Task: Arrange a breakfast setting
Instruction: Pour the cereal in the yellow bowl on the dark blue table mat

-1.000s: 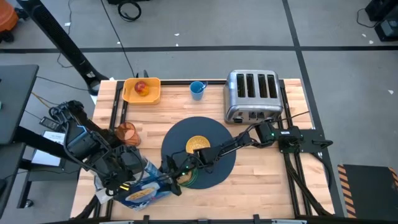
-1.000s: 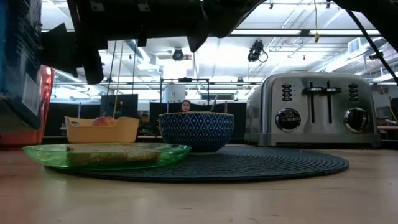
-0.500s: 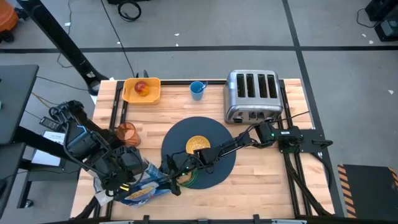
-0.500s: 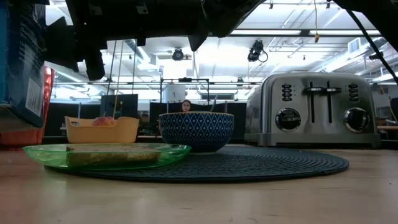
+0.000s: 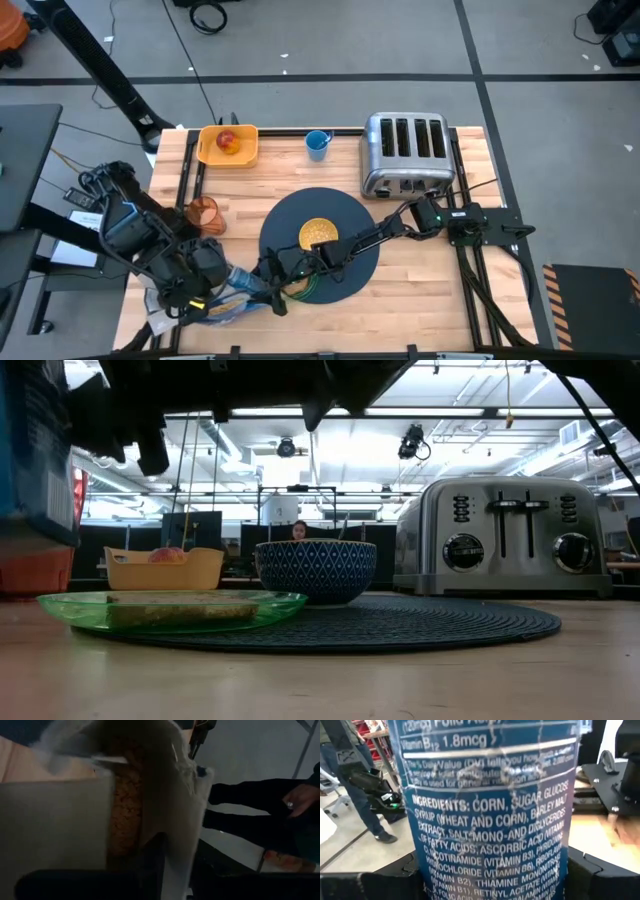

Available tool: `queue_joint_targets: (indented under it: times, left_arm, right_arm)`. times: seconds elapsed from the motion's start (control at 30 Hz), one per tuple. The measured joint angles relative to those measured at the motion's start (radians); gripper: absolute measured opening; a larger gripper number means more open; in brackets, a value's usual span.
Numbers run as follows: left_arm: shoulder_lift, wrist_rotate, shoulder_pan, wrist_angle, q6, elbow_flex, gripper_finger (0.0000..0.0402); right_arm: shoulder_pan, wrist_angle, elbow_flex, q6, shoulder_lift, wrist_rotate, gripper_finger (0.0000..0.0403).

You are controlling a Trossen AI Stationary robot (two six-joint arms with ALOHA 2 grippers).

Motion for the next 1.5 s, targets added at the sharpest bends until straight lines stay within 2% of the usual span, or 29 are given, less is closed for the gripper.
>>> queue_joint_targets:
  times: [0.1, 0.2, 0.33, 0.4, 0.6, 0.87, 1.03, 1.3, 1.5]
  left_arm:
    - [0.0, -0.005, -0.003, -0.002, 0.0, 0.0, 0.009]
    - [0.0, -0.02, -0.002, -0.002, -0.003, 0.0, 0.0084]
    - [0.0, -0.028, -0.002, -0.003, -0.003, 0.0, 0.0027]
    - [0.0, -0.029, -0.002, -0.003, 0.001, 0.0, 0.0012]
    - [0.0, -0.029, -0.002, -0.003, 0.003, 0.0, 0.0006]
    - [-0.009, -0.063, -0.003, -0.009, -0.003, 0.029, 0.0004]
    - [-0.009, -0.096, -0.002, -0.03, -0.003, 0.077, 0.0004]
    - [-0.009, -0.1, -0.002, -0.032, -0.004, 0.09, 0.0004]
    - [-0.01, -0.1, -0.002, -0.03, -0.003, 0.09, 0.0004]
  right_arm:
    - [0.0, 0.007, 0.004, -0.001, 0.0, 0.005, 0.0288]
    - [0.0, 0.015, 0.004, 0.0, 0.0, 0.01, 0.0288]
    - [0.0, 0.017, 0.004, 0.001, 0.0, 0.01, 0.0288]
    - [0.0, 0.018, 0.004, 0.001, 0.0, 0.01, 0.0288]
    - [-0.002, 0.017, 0.004, 0.003, 0.0, 0.001, 0.0292]
    - [-0.004, 0.013, 0.012, 0.021, -0.008, -0.022, 0.0336]
    - [-0.007, 0.007, 0.012, 0.019, -0.009, -0.056, 0.0347]
    - [-0.014, 0.0, 0.012, 0.015, -0.01, -0.092, 0.034]
    - [-0.015, 0.013, 0.01, 0.009, -0.009, -0.092, 0.0289]
